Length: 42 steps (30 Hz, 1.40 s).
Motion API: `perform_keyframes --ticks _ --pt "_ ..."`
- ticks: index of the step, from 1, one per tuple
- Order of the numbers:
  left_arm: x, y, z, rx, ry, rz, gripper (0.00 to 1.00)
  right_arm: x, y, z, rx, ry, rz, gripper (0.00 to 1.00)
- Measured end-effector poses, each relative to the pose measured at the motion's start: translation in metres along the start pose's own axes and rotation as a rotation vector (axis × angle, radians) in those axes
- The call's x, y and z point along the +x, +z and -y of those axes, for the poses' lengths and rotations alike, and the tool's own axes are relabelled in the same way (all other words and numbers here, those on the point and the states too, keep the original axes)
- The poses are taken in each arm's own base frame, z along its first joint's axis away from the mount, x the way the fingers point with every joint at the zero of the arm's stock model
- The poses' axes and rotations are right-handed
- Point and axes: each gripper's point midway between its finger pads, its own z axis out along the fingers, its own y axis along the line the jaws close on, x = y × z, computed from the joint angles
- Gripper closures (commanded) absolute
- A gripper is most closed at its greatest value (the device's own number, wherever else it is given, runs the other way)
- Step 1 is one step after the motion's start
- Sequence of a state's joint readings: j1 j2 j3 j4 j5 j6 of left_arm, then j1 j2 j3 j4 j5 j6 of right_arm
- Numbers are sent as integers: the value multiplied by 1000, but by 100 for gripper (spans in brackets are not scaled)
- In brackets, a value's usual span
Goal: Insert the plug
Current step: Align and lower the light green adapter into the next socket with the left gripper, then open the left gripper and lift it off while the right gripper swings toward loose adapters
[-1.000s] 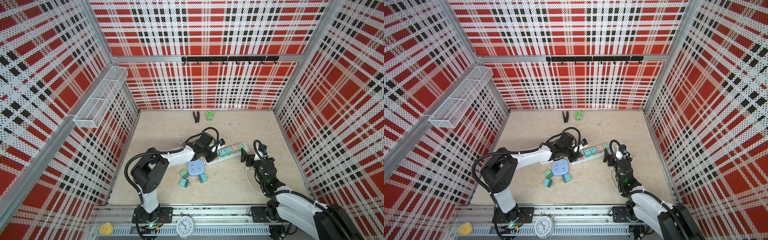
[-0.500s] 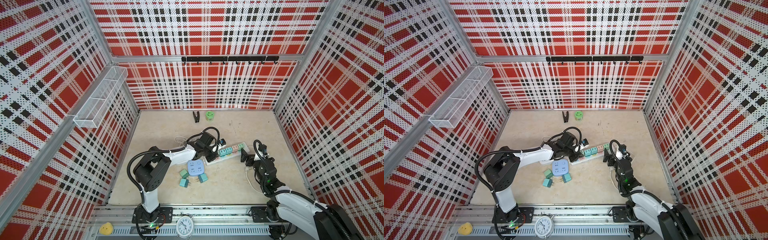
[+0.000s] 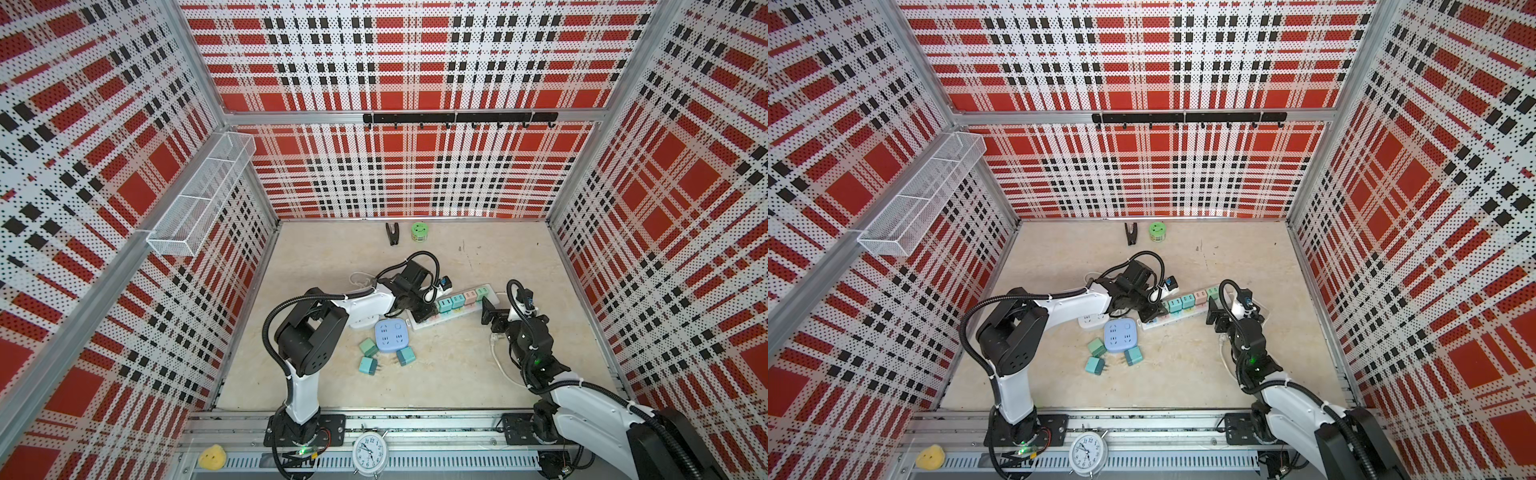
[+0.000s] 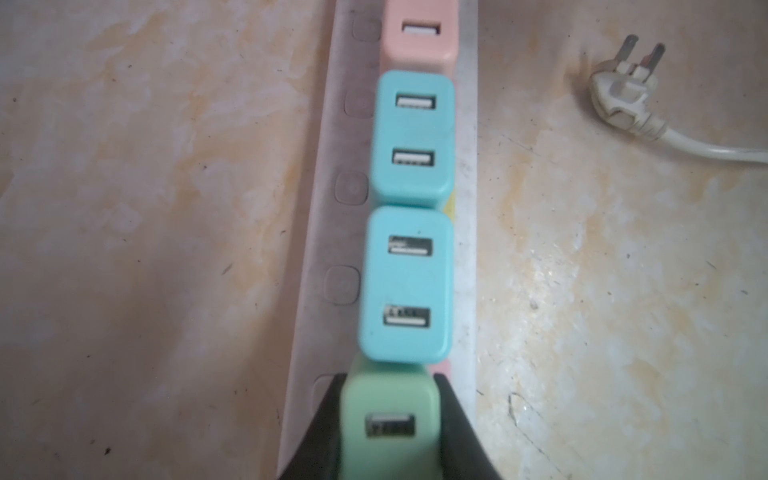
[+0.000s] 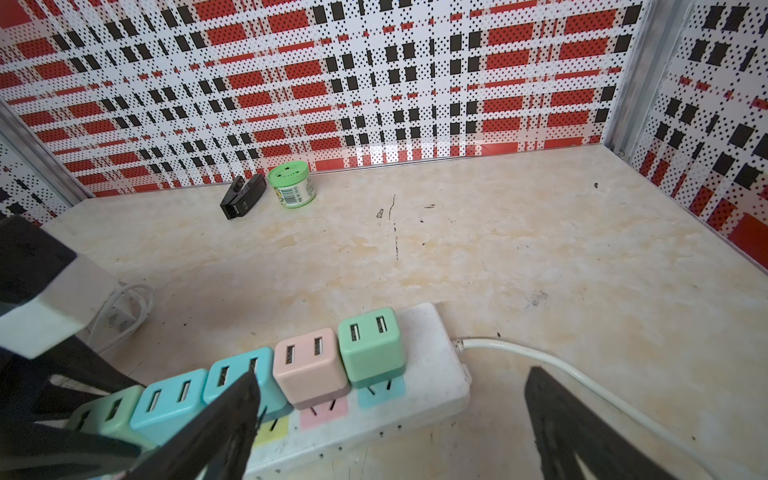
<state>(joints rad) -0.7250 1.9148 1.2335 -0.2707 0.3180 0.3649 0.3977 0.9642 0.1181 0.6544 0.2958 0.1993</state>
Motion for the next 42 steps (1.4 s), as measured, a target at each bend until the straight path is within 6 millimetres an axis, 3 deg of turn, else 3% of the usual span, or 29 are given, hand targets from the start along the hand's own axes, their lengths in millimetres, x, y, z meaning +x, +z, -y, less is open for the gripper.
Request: perform_keyframes --ticks 10,17,25,27,30,31,32,38,42 --pt "0 1 -3 18 -33 -11 100 0 0 0 0 0 -1 0" --pt "-25 18 -21 12 -52 32 100 0 0 0 0 0 -1 0" --pt "-35 23 -37 0 -56 53 98 -2 1 -1 -1 4 3 0" --pt "-36 24 -41 -6 -55 54 82 -1 1 0 0 4 2 0" --pt "-38 25 -46 -18 -50 55 70 -1 1 0 0 4 0 0" --pt "-38 25 -47 -20 -45 54 56 -1 1 0 0 3 0 0" --pt "-38 25 -48 -24 -40 54 1 -1 1 0 0 3 0 0" --pt "-33 20 -58 -80 -47 27 1 -1 1 0 0 3 0 0" --pt "-41 -7 -50 -118 -31 51 1 -1 1 -1 -3 3 -1 0"
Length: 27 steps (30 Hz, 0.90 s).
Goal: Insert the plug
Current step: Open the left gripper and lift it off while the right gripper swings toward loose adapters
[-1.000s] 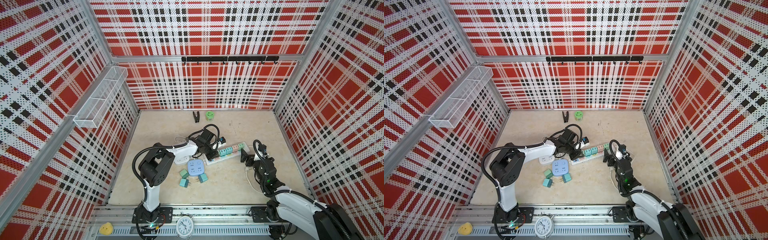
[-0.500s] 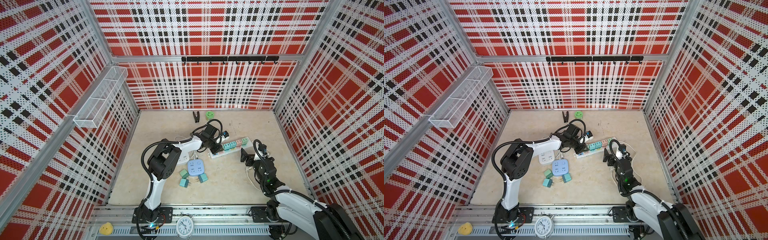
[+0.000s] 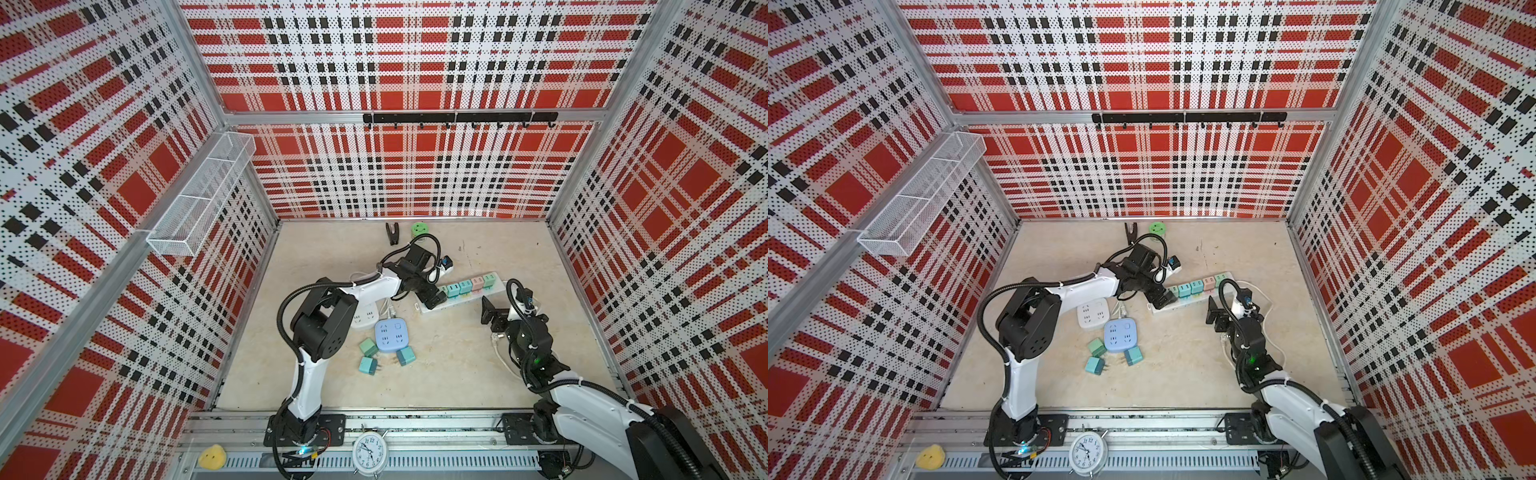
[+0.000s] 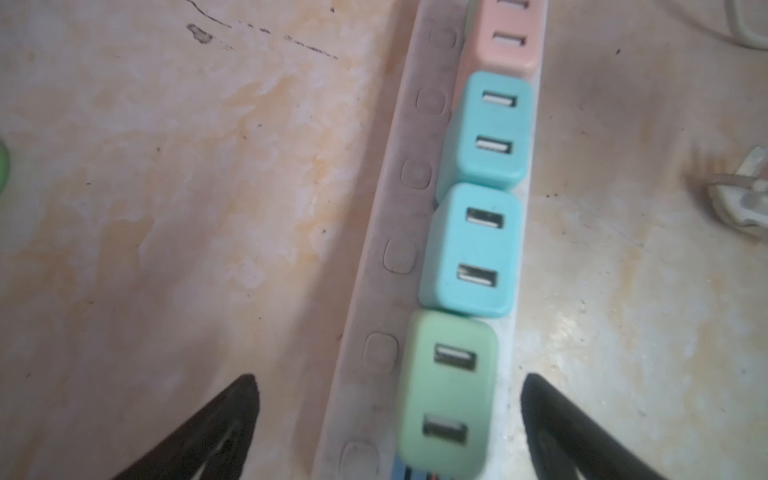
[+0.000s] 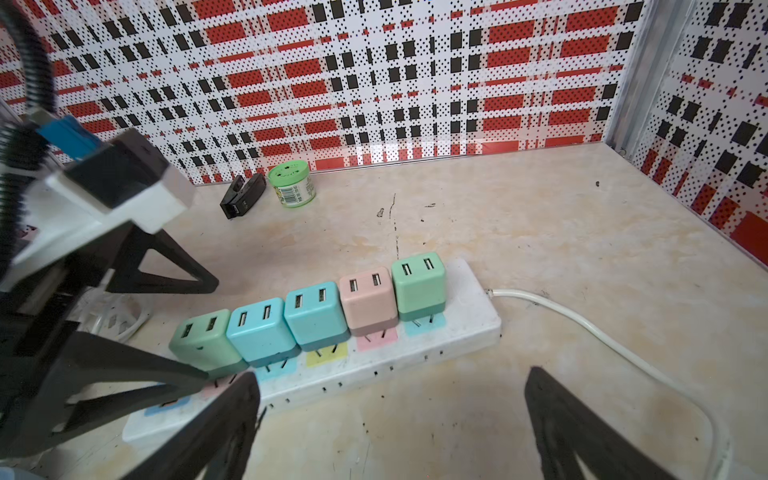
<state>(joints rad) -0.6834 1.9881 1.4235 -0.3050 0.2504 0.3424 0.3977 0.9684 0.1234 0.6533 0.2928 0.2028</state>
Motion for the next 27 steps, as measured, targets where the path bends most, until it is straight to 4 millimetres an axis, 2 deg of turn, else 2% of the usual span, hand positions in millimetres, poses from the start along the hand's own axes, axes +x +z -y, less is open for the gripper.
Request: perform_keyframes --ticks 2,7,9,11,15,19,24,27 --pt "-6 -23 8 -26 13 33 1 0 0 0 -2 0 -1 0" --pt "-18 -102 44 -109 30 208 1 0 1 -2 -9 -2 -11 0" --pt "-6 -131 58 -138 10 284 1 -1 2 -4 -17 -2 -11 0" --pt "13 -153 62 -181 -36 342 1 -1 4 -6 -21 -3 -17 0" --pt "71 -183 52 -297 -174 411 1 4 10 -9 -32 -12 -46 6" --pt "120 -213 29 -446 -336 501 1 5 18 -15 -43 -21 -74 10" --pt "162 -249 -3 -631 -544 651 1 1 23 -26 -59 -37 -120 15" --pt "178 -264 -20 -712 -646 702 1 -3 19 -46 -101 -54 -134 16"
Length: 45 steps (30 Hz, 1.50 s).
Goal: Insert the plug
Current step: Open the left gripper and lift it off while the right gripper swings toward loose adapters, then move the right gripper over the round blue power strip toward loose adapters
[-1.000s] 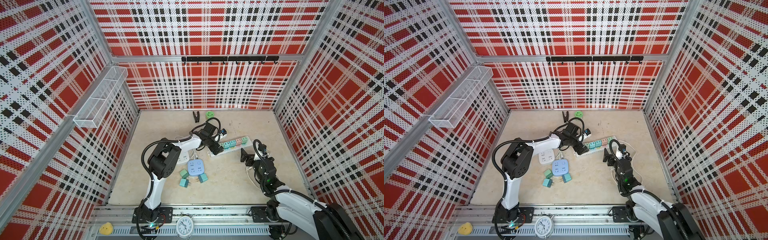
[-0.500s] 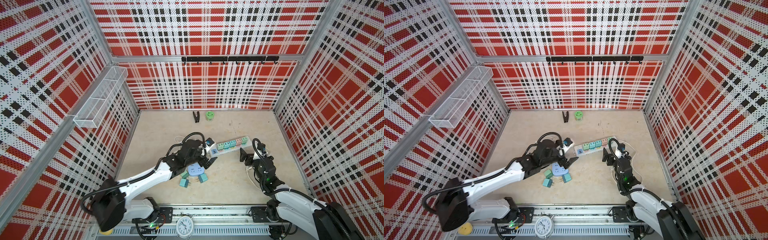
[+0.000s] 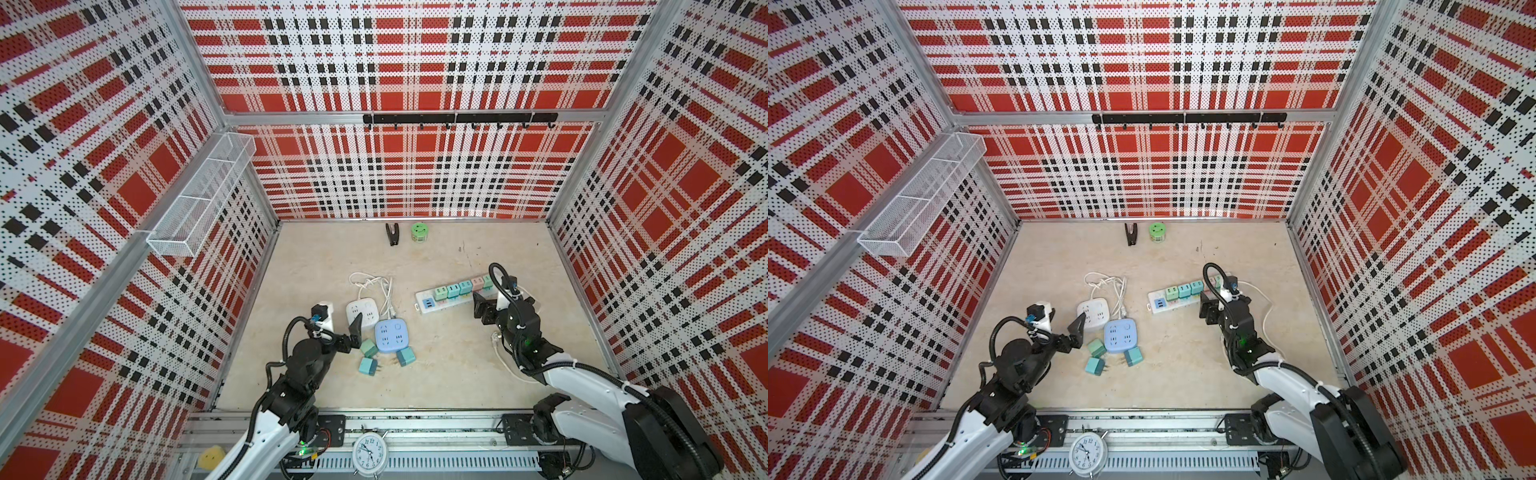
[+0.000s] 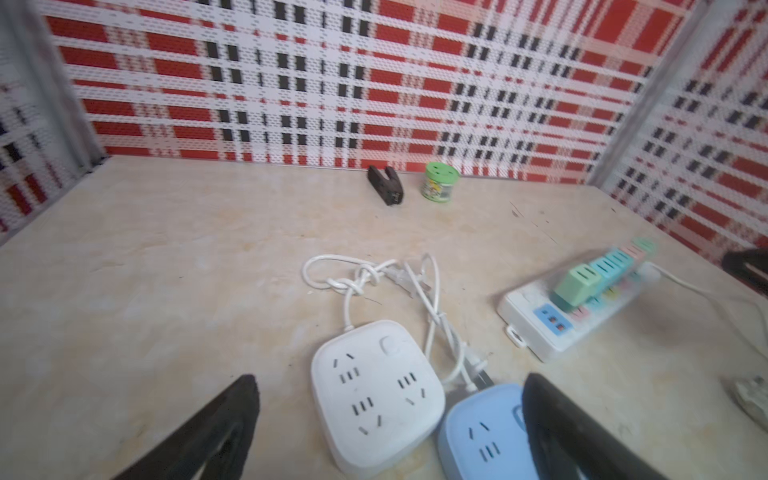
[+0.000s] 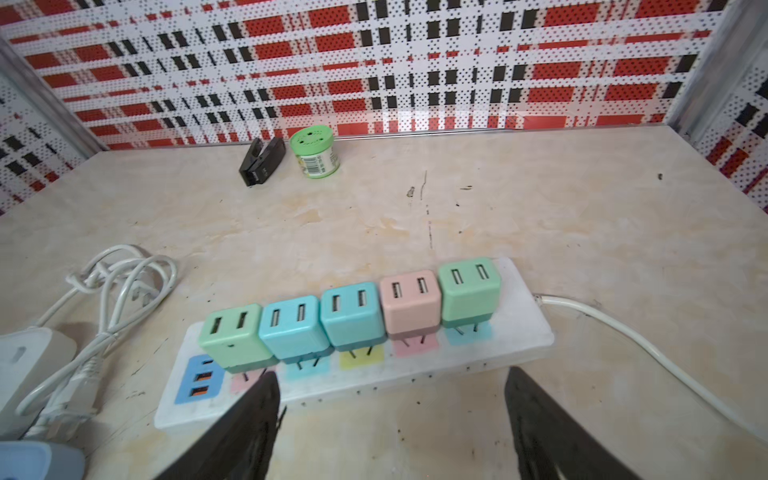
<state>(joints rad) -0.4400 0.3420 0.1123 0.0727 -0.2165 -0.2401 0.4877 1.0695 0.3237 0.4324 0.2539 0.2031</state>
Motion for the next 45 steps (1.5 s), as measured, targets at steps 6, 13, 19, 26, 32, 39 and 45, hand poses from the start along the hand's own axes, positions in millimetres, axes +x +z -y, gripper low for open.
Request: perform_keyframes --ticks 6,13,19,26,32,39,45 --pt "4 5 -34 -148 -136 2 1 -11 -7 -55 -117 -42 -33 18" --pt "56 16 -59 -279 -173 -141 1 -10 -2 -117 -201 -111 -87 19" --pt "56 23 -59 -298 -186 -174 1 7 10 -168 -257 -192 -156 19" --pt "52 25 -58 -292 -200 -158 1 25 23 -214 -285 -288 -221 19" --pt "52 25 -59 -297 -212 -157 1 38 33 -229 -297 -318 -273 19" --pt "54 25 -60 -297 -216 -163 0 52 48 -247 -322 -331 -339 19" --pt "54 25 -60 -296 -220 -164 1 66 57 -259 -341 -337 -392 19"
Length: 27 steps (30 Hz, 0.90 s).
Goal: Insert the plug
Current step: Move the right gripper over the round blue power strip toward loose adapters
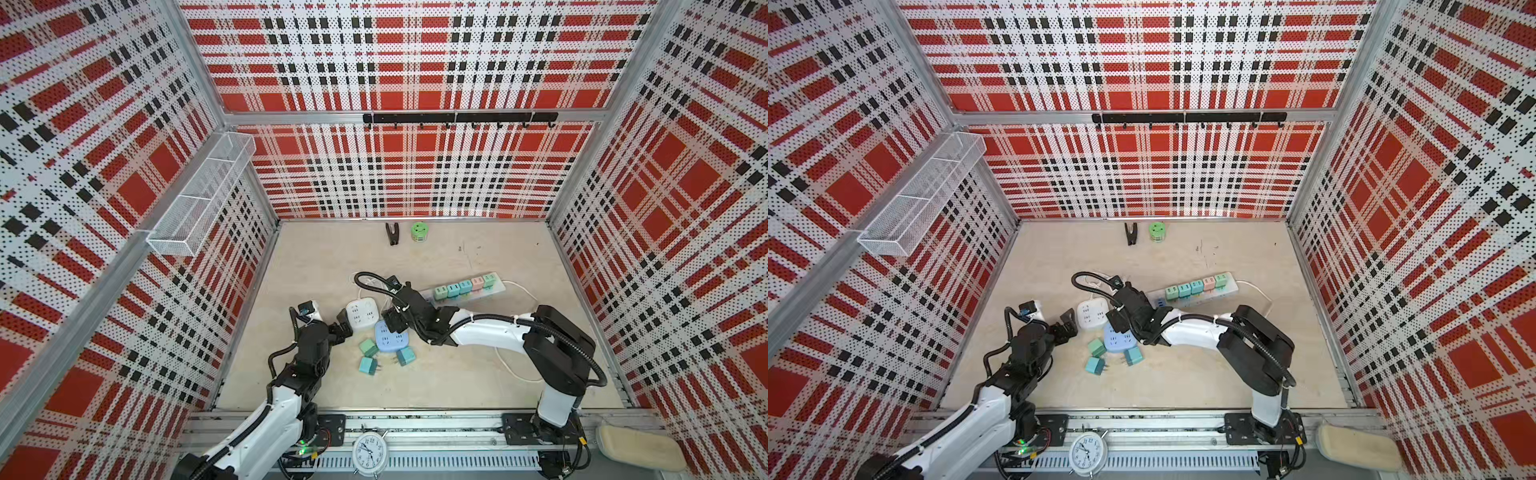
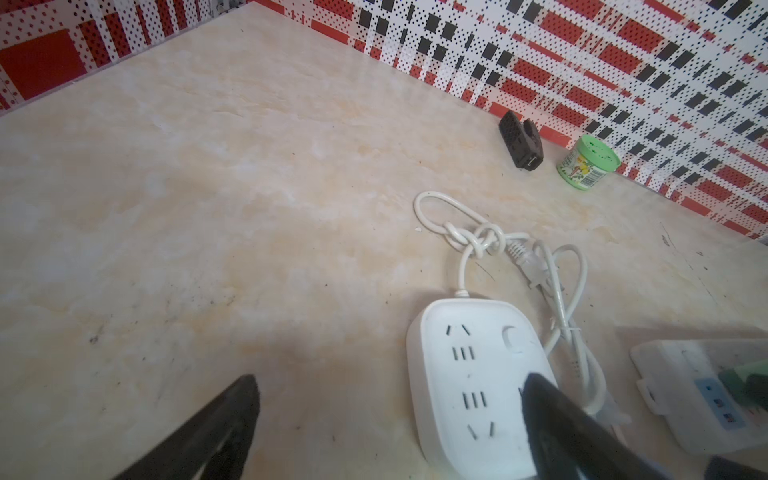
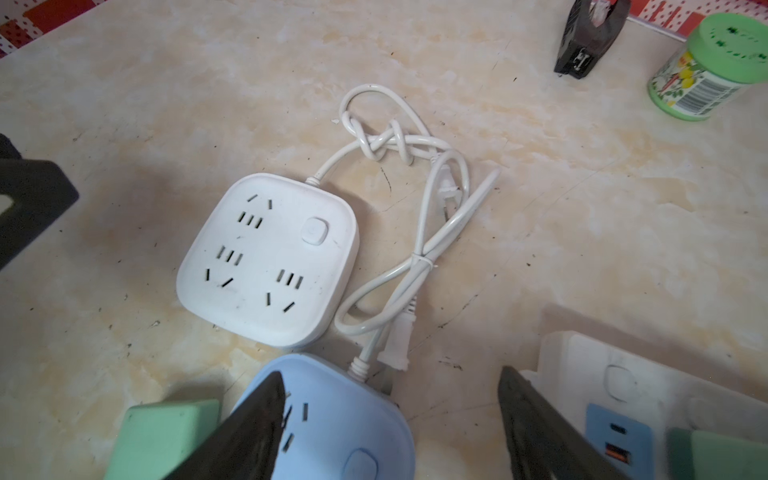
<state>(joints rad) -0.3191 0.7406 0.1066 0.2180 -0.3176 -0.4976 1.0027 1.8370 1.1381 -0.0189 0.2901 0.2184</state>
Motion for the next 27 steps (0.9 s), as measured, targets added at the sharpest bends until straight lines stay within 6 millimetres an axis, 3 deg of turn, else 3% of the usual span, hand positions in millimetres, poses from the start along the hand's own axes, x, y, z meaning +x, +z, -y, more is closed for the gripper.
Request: perform_keyframes --ticks 8,16,22,27 --pt "1 0 0 0 -2 -3 1 9 23 -17 -52 11 -65 20" --pt "1 1 0 1 -6 -6 1 31 42 -29 -64 1 -146 7" --pt "1 1 0 1 -11 -6 1 38 42 -37 -72 -15 -171 4" --pt "2 1 1 4 -12 -9 1 40 43 -36 -64 -11 -173 8"
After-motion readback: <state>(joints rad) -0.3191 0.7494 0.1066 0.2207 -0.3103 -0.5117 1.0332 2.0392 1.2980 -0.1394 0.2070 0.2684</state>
